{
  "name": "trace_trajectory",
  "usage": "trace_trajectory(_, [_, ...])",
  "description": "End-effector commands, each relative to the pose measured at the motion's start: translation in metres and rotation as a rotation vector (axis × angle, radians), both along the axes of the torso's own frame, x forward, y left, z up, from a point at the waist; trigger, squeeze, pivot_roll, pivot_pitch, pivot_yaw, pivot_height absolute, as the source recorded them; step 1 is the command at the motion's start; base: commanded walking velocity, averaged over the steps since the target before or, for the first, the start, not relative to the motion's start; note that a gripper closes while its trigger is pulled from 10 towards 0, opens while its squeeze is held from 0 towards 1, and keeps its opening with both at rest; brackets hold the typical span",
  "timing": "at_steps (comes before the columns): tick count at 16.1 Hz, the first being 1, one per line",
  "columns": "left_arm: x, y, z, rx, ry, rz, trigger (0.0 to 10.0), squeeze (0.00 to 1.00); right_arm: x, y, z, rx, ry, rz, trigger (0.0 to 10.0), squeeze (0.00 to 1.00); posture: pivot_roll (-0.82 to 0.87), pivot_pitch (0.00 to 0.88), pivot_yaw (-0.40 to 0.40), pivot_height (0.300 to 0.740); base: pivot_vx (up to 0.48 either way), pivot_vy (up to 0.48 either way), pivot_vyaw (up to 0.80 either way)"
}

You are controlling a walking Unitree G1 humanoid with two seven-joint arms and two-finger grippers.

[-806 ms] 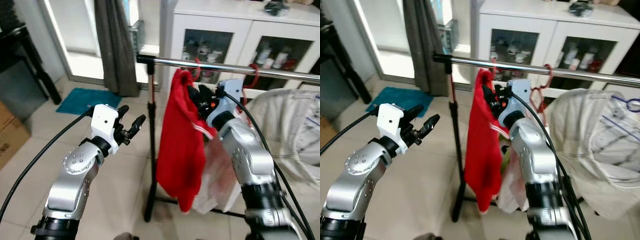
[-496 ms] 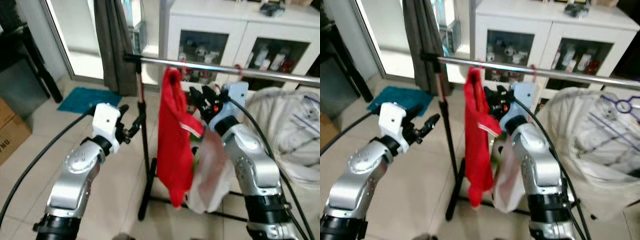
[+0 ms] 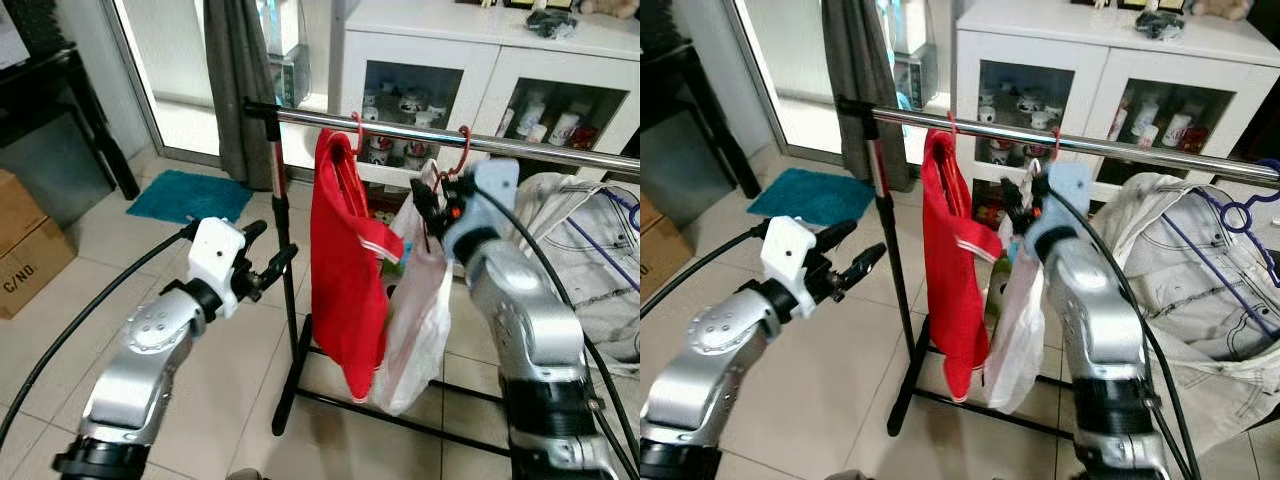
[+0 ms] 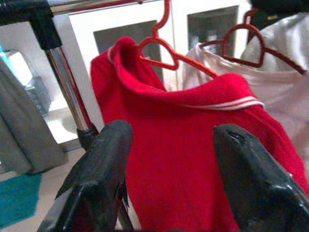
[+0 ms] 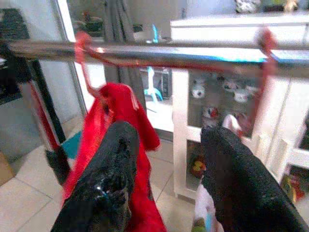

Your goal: Hang hanger

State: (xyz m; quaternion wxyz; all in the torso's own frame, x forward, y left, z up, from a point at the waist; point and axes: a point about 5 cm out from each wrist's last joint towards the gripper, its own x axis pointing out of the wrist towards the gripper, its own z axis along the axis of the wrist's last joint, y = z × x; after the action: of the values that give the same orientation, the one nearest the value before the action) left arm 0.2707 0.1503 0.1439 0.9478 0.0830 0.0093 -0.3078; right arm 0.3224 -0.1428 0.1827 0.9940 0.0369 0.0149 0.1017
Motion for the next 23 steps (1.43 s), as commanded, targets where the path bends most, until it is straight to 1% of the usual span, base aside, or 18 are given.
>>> trace_trajectory(1, [-0.002,-0.003,0.003,0.008,-0.005,-0.036,10.0,0.0,0.001,0.0,0.006,-0.004,-0.015,-0.003,10.0,1.0,-0.05,0.0,-0.007,0.74,0.0,0.0,0.0])
trace_trajectory(2, [-0.005,-0.007,0.0,0.042,0.021,-0.104,10.0,0.0,0.007,-0.005,0.007,-0.026,-0.008,-0.03,10.0,1.0,-0.05,0.0,-0.007,0.74,0.0,0.0,0.0])
trace_trajectory(3, [-0.01,-0.009,-0.004,0.075,0.049,-0.172,10.0,0.0,0.015,-0.014,0.004,-0.073,0.033,-0.083,10.0,1.0,-0.05,0.0,-0.006,0.74,0.0,0.0,0.0])
trace_trajectory(4, [-0.012,-0.012,-0.004,0.08,0.056,-0.211,10.0,0.0,0.02,-0.023,0.001,-0.096,0.067,-0.126,10.0,1.0,-0.04,0.0,-0.009,0.74,0.0,0.0,0.0])
trace_trajectory(5, [-0.013,-0.014,-0.001,0.064,0.057,-0.246,10.0,0.0,0.025,-0.035,-0.002,-0.099,0.097,-0.179,10.0,1.0,-0.04,0.0,-0.015,0.74,0.0,0.0,0.0])
trace_trajectory(6, [-0.013,-0.015,0.002,0.053,0.052,-0.259,10.0,0.0,0.027,-0.045,-0.001,-0.118,0.114,-0.207,10.0,1.0,-0.04,0.0,-0.016,0.74,0.0,0.0,0.0])
trace_trajectory(8, [-0.012,-0.015,0.003,0.053,0.045,-0.26,10.0,0.0,0.028,-0.054,0.002,-0.139,0.132,-0.217,10.0,1.0,-0.04,0.0,-0.016,0.74,0.0,0.0,0.0])
trace_trajectory(10, [-0.013,-0.015,0.003,0.054,0.046,-0.274,10.0,0.0,0.031,-0.057,-0.005,-0.166,0.192,-0.178,10.0,1.0,-0.04,0.0,-0.017,0.74,0.0,0.0,0.0])
trace_trajectory(11, [-0.013,-0.016,0.003,0.053,0.048,-0.281,10.0,0.0,0.033,-0.059,-0.007,-0.187,0.205,-0.181,10.0,0.12,-0.04,0.0,-0.017,0.74,0.0,0.0,0.0])
trace_trajectory(12, [-0.013,-0.016,0.003,0.054,0.049,-0.291,10.0,0.0,0.037,-0.061,-0.007,-0.208,0.219,-0.176,10.0,0.0,-0.04,0.0,-0.022,0.74,0.0,0.0,0.0])
trace_trajectory(13, [-0.013,-0.016,0.003,0.054,0.05,-0.294,10.0,0.0,0.037,-0.06,-0.005,-0.207,0.222,-0.161,10.0,0.0,-0.04,0.0,-0.022,0.74,0.0,0.0,0.0])
trace_trajectory(14, [-0.014,-0.016,0.004,0.055,0.05,-0.299,10.0,0.0,0.036,-0.058,-0.002,-0.186,0.229,-0.114,10.0,0.0,-0.04,0.0,-0.02,0.74,0.0,0.0,0.0])
trace_trajectory(16, [-0.016,-0.016,0.003,0.054,0.056,-0.308,10.0,0.0,0.029,-0.057,0.001,-0.169,0.242,-0.048,10.0,0.0,-0.05,0.0,-0.019,0.74,0.0,0.0,0.0])
trace_trajectory(17, [-0.017,-0.016,0.002,0.055,0.058,-0.311,10.0,0.0,0.023,-0.063,0.004,-0.183,0.251,-0.023,10.0,0.0,-0.05,0.0,-0.019,0.74,0.0,0.0,0.0])
trace_trajectory(18, [-0.017,-0.016,0.002,0.054,0.06,-0.314,10.0,0.0,0.019,-0.073,0.006,-0.208,0.258,-0.027,10.0,0.0,-0.05,0.0,-0.016,0.74,0.0,0.0,0.0])
trace_trajectory(19, [-0.018,-0.016,0.002,0.054,0.061,-0.316,10.0,0.0,0.018,-0.077,0.007,-0.221,0.26,-0.03,10.0,0.0,-0.05,0.0,-0.016,0.74,0.0,0.0,0.0])
trace_trajectory(21, [-0.017,-0.017,0.001,0.057,0.067,-0.336,10.0,0.0,0.018,-0.1,0.009,-0.261,0.289,-0.051,10.0,0.0,-0.06,0.0,-0.01,0.74,0.0,0.0,0.0])
trace_trajectory(23, [-0.016,-0.018,0.002,0.053,0.066,-0.341,10.0,0.0,0.019,-0.103,0.007,-0.259,0.308,-0.023,10.0,0.0,-0.06,0.0,-0.006,0.74,0.0,0.0,0.0])
